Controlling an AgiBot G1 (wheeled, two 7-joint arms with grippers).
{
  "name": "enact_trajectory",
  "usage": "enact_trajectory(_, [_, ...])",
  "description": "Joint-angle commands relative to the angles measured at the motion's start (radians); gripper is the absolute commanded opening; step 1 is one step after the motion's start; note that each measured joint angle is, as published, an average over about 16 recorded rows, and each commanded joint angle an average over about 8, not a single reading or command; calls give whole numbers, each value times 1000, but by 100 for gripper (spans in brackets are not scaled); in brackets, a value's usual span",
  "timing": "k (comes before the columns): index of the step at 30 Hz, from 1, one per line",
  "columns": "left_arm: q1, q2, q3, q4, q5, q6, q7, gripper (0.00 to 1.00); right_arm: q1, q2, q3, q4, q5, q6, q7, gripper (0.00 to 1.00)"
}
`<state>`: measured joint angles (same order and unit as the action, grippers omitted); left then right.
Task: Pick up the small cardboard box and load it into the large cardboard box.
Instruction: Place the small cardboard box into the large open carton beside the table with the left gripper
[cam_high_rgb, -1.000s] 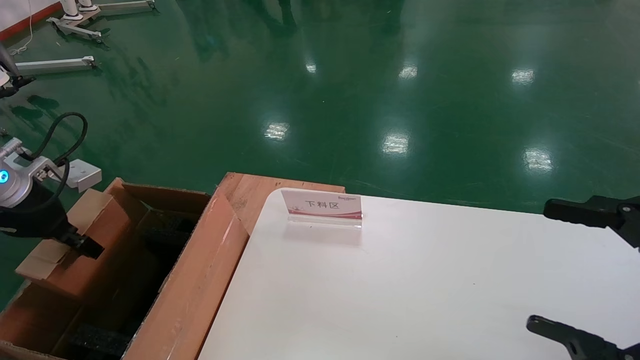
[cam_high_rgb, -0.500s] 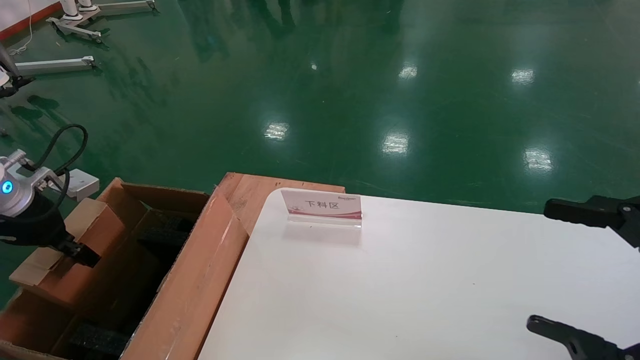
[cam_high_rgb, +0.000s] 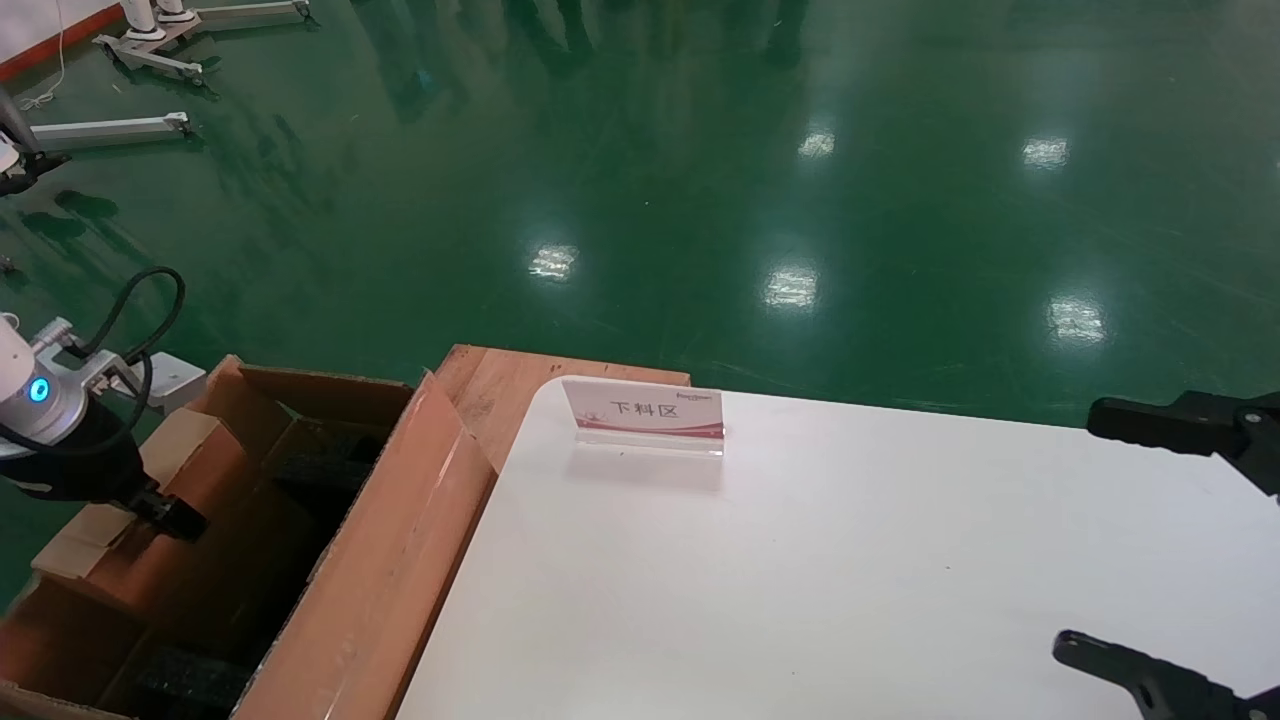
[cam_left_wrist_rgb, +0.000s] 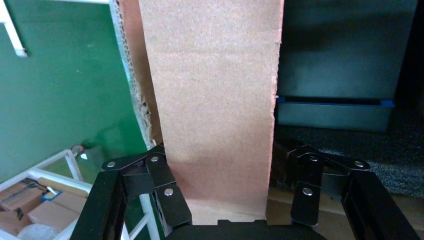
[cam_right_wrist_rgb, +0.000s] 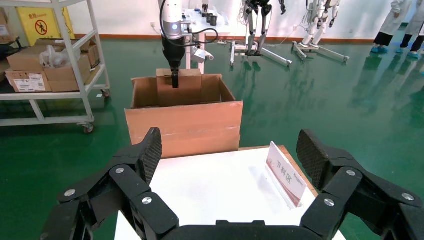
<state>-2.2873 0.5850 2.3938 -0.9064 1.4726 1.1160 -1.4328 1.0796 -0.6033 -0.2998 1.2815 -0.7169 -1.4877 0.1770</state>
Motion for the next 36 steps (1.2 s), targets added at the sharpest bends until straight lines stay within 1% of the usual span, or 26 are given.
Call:
enact_trajectory(1, [14,3,-2,12,-9,-7,6,0,0,0,0,0,0,0,0,100])
enact_trajectory(15, [98,24,-8,89,-54,-25,34,0,0,0,-1,0,1,0,0,100])
enact_trajectory(16, [102,25,-8,94,-56,-24,35,4,0,0,-1,0,1,0,0,100])
enact_trajectory(17, [104,26,-8,98,-57,-24,37,15,0,0,-1,0,1,0,0,100])
enact_trajectory(23, [118,35,-8,120,-63,-22,41,90,0,0,-1,0,1,1,-1,100])
enact_trajectory(24, [119,36,-8,122,-63,-22,41,98,0,0,-1,0,1,1,-1,100])
enact_trajectory(25, [120,37,-8,124,-64,-22,41,100,0,0,-1,0,1,1,-1,100])
enact_trajectory(36, [116,33,-7,118,-61,-20,41,100,0,1,-1,0,1,1,-1,100])
